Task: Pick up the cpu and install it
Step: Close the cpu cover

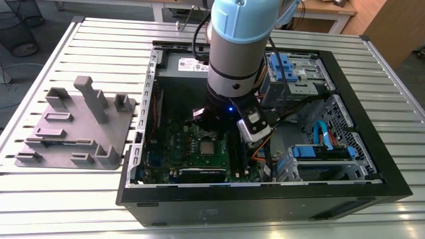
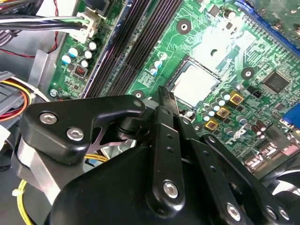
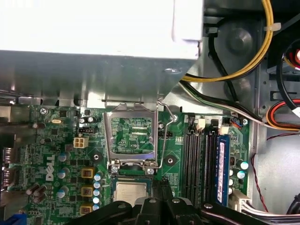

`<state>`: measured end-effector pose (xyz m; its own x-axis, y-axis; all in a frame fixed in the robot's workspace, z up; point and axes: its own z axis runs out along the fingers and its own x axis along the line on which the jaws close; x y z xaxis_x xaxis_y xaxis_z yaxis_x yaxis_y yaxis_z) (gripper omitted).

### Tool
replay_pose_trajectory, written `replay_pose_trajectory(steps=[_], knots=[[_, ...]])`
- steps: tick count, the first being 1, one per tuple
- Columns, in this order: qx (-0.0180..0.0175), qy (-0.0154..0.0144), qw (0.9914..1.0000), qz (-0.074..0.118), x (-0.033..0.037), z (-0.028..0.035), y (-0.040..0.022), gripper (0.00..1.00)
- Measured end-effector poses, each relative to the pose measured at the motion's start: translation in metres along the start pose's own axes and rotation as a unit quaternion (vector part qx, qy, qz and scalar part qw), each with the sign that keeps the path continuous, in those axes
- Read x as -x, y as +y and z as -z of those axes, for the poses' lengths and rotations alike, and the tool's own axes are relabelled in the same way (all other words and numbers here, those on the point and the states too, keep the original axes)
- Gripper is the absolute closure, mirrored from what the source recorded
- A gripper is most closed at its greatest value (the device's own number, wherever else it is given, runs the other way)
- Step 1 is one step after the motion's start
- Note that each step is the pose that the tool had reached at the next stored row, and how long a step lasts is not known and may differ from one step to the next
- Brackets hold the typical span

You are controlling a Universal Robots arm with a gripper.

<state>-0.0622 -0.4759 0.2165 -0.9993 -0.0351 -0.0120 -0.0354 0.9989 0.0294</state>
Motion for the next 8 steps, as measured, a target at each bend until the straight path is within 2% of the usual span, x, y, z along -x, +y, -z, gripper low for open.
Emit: replay_pose_trajectory(steps=[1, 3, 8], knots=[[0.0, 0.0, 1.0, 0.0, 0.0, 0.0, 0.0, 0.89], [0.0001, 0.0, 1.0, 0.0, 0.0068, -0.0002, -0.0002, 0.89], [0.0001, -0.0001, 1.0, 0.0, 0.0081, -0.0003, -0.0001, 0.89]])
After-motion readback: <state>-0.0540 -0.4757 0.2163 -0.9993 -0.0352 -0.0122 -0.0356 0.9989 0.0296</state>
